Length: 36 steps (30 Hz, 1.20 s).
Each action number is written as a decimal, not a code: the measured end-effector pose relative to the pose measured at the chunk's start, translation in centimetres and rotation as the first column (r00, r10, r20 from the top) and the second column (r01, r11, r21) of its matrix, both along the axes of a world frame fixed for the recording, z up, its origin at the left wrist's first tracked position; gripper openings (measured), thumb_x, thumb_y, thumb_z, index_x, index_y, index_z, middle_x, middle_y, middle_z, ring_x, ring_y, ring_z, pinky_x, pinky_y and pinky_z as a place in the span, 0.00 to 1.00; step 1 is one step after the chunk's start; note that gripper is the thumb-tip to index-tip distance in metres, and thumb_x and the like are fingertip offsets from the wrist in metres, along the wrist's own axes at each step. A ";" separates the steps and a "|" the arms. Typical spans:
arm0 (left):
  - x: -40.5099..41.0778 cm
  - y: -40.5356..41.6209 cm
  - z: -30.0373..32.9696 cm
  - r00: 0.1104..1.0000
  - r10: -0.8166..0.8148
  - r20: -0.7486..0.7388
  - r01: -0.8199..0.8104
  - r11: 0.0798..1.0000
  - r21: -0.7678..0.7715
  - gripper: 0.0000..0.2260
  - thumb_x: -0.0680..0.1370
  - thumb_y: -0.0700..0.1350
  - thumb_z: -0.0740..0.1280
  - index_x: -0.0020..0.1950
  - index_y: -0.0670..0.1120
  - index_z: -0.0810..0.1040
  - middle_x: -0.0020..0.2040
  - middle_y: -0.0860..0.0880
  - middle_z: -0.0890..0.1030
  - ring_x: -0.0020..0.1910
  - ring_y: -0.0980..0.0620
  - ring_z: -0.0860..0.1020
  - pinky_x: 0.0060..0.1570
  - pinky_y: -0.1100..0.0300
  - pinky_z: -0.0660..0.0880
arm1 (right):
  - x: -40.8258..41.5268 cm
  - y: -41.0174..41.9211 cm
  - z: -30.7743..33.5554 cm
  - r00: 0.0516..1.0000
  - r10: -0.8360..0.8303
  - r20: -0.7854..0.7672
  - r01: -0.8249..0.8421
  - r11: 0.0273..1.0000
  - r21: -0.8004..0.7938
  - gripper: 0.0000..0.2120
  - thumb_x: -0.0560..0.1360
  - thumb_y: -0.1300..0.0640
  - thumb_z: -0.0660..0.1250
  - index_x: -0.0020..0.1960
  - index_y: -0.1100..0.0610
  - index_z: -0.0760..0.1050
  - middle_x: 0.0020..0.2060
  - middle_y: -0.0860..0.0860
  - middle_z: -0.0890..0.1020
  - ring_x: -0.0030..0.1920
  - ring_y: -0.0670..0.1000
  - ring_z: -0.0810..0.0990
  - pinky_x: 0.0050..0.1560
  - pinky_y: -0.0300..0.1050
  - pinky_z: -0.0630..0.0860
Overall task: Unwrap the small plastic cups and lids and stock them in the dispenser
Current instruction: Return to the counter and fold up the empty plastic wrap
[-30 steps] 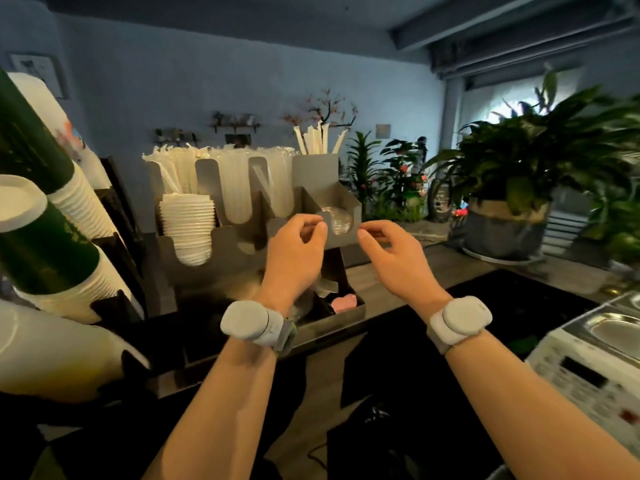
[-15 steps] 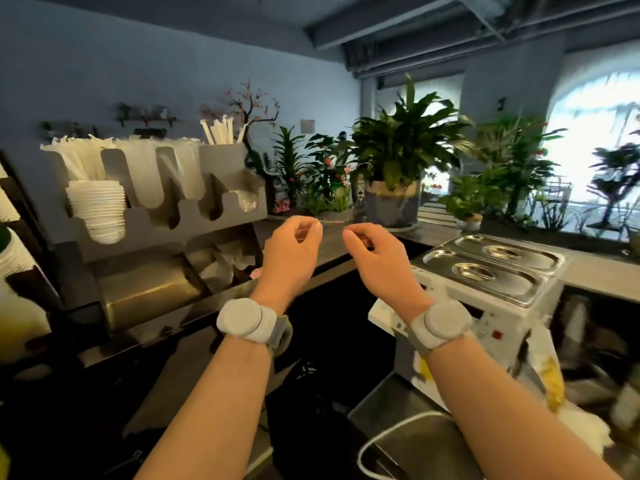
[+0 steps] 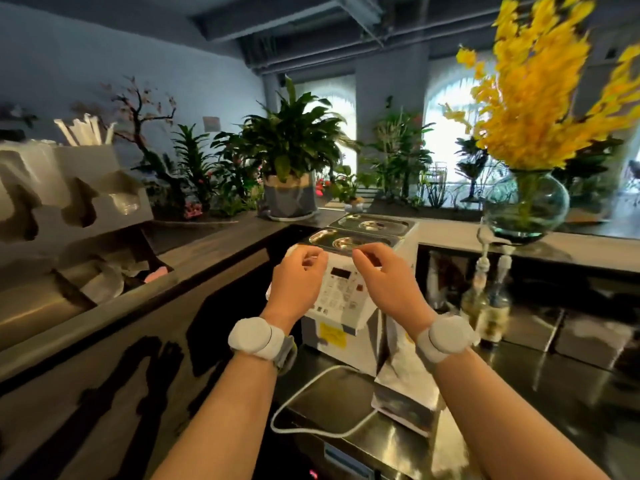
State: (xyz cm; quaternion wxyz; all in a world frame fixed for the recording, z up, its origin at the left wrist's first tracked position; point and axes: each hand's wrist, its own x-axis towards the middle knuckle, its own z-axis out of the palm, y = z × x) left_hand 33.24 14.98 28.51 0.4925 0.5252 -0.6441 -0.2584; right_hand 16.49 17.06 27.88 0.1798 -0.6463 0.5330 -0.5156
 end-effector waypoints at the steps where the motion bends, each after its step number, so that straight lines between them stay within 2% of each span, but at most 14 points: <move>1: -1.0 0.3 -0.3 1.000 -0.019 0.006 0.019 1.000 0.015 0.08 0.81 0.52 0.66 0.57 0.52 0.80 0.52 0.54 0.83 0.54 0.55 0.81 0.55 0.55 0.79 | -1.1 0.3 -0.5 1.000 -0.019 0.007 0.019 1.000 0.013 0.14 0.81 0.45 0.62 0.61 0.50 0.78 0.52 0.46 0.81 0.53 0.45 0.78 0.50 0.41 0.74; 3: -3.1 0.5 -1.1 0.998 -0.052 0.023 0.051 0.998 0.031 0.06 0.82 0.51 0.65 0.55 0.53 0.79 0.50 0.56 0.82 0.54 0.54 0.80 0.56 0.55 0.78 | -3.3 1.1 -1.6 0.998 -0.062 0.022 0.061 0.998 0.034 0.14 0.80 0.45 0.63 0.61 0.50 0.78 0.51 0.46 0.81 0.52 0.45 0.79 0.48 0.38 0.73; 6: -5.1 0.5 -2.2 0.996 -0.089 0.025 0.088 0.995 0.037 0.04 0.82 0.51 0.65 0.55 0.54 0.78 0.49 0.56 0.80 0.53 0.54 0.79 0.55 0.56 0.77 | -5.2 1.5 -3.0 0.993 -0.112 0.037 0.111 0.993 0.046 0.11 0.81 0.47 0.63 0.59 0.50 0.79 0.49 0.44 0.81 0.50 0.43 0.78 0.51 0.40 0.74; 9: -7.0 0.0 -3.6 0.986 -0.151 0.068 0.147 0.987 0.058 0.08 0.82 0.52 0.64 0.58 0.51 0.78 0.50 0.55 0.80 0.50 0.57 0.78 0.45 0.65 0.73 | -7.4 1.4 -4.4 0.986 -0.161 0.035 0.157 0.984 0.081 0.11 0.81 0.49 0.63 0.60 0.52 0.78 0.49 0.44 0.80 0.48 0.41 0.77 0.49 0.35 0.72; 12: -9.3 -1.4 -5.3 0.972 -0.216 0.090 0.206 0.973 0.106 0.11 0.83 0.52 0.63 0.62 0.50 0.78 0.52 0.54 0.80 0.49 0.58 0.77 0.40 0.70 0.70 | -9.7 0.6 -6.4 0.980 -0.199 -0.011 0.198 0.969 0.150 0.14 0.81 0.47 0.62 0.62 0.52 0.78 0.52 0.47 0.81 0.50 0.45 0.78 0.49 0.36 0.71; 17: -13.6 -5.3 -7.9 0.956 -0.284 0.068 0.268 0.946 0.185 0.12 0.83 0.51 0.64 0.62 0.48 0.79 0.54 0.52 0.81 0.55 0.54 0.79 0.47 0.65 0.74 | -13.8 -2.1 -10.0 0.962 -0.264 -0.064 0.272 0.926 0.263 0.16 0.81 0.44 0.62 0.62 0.51 0.78 0.52 0.46 0.82 0.51 0.45 0.79 0.54 0.43 0.75; 20: -15.1 -6.3 -9.4 0.946 -0.324 0.023 0.312 0.925 0.217 0.13 0.83 0.49 0.64 0.65 0.46 0.78 0.59 0.49 0.81 0.58 0.53 0.78 0.54 0.62 0.76 | -15.4 -3.2 -11.7 0.967 -0.246 -0.071 0.255 0.898 0.359 0.18 0.80 0.40 0.61 0.60 0.50 0.79 0.51 0.44 0.82 0.51 0.44 0.80 0.53 0.42 0.76; 22: -16.3 -7.6 -11.0 0.944 -0.328 0.038 0.311 0.921 0.237 0.12 0.83 0.50 0.65 0.64 0.48 0.78 0.58 0.51 0.82 0.58 0.54 0.78 0.52 0.66 0.75 | -16.9 -4.5 -13.0 0.966 -0.259 -0.020 0.246 0.883 0.399 0.18 0.78 0.37 0.62 0.57 0.47 0.80 0.49 0.43 0.83 0.51 0.44 0.81 0.53 0.44 0.78; 24: -17.5 -8.7 -13.0 0.947 -0.319 0.038 0.297 0.914 0.275 0.12 0.82 0.52 0.66 0.62 0.50 0.79 0.58 0.52 0.82 0.56 0.55 0.79 0.51 0.67 0.76 | -18.0 -5.5 -14.4 0.965 -0.262 -0.011 0.244 0.883 0.401 0.14 0.79 0.40 0.63 0.56 0.47 0.80 0.48 0.43 0.83 0.50 0.44 0.82 0.51 0.40 0.77; 26: -17.9 -9.4 -14.3 0.951 -0.308 0.016 0.287 0.905 0.312 0.12 0.81 0.54 0.67 0.61 0.51 0.79 0.58 0.51 0.83 0.57 0.53 0.79 0.59 0.56 0.79 | -18.4 -6.1 -15.2 0.969 -0.242 -0.046 0.240 0.884 0.401 0.11 0.81 0.46 0.63 0.58 0.50 0.79 0.47 0.44 0.81 0.51 0.46 0.81 0.47 0.35 0.74; 28: -18.7 -10.9 -16.2 0.953 -0.300 0.035 0.268 0.894 0.359 0.12 0.80 0.56 0.68 0.60 0.52 0.79 0.57 0.52 0.83 0.57 0.52 0.80 0.62 0.50 0.79 | -19.1 -7.8 -16.6 0.972 -0.216 -0.089 0.232 0.852 0.469 0.13 0.81 0.46 0.63 0.60 0.50 0.78 0.50 0.45 0.81 0.53 0.48 0.81 0.48 0.38 0.74; 31: -19.1 -11.3 -17.9 0.946 -0.316 0.067 0.268 0.883 0.385 0.15 0.79 0.58 0.68 0.62 0.52 0.79 0.59 0.52 0.83 0.57 0.52 0.80 0.62 0.51 0.78 | -20.1 -9.4 -17.6 0.970 -0.144 -0.196 0.230 0.803 0.550 0.20 0.79 0.43 0.65 0.67 0.51 0.75 0.60 0.48 0.79 0.58 0.49 0.79 0.56 0.44 0.76; 34: -19.8 -11.6 -20.5 0.930 -0.366 0.034 0.311 0.833 0.457 0.16 0.80 0.55 0.68 0.65 0.50 0.78 0.61 0.50 0.82 0.60 0.51 0.79 0.62 0.54 0.76 | -21.1 -10.8 -19.5 0.962 -0.014 -0.272 0.190 0.749 0.634 0.26 0.76 0.46 0.71 0.71 0.49 0.72 0.68 0.48 0.75 0.67 0.51 0.75 0.64 0.48 0.73; 36: -20.0 -11.7 -22.1 0.931 -0.363 0.032 0.304 0.823 0.481 0.16 0.80 0.54 0.68 0.65 0.50 0.77 0.63 0.50 0.80 0.62 0.50 0.78 0.63 0.54 0.75 | -21.9 -11.6 -20.7 0.920 0.095 -0.380 0.184 0.752 0.633 0.32 0.73 0.47 0.75 0.73 0.48 0.69 0.71 0.48 0.73 0.70 0.52 0.72 0.66 0.49 0.71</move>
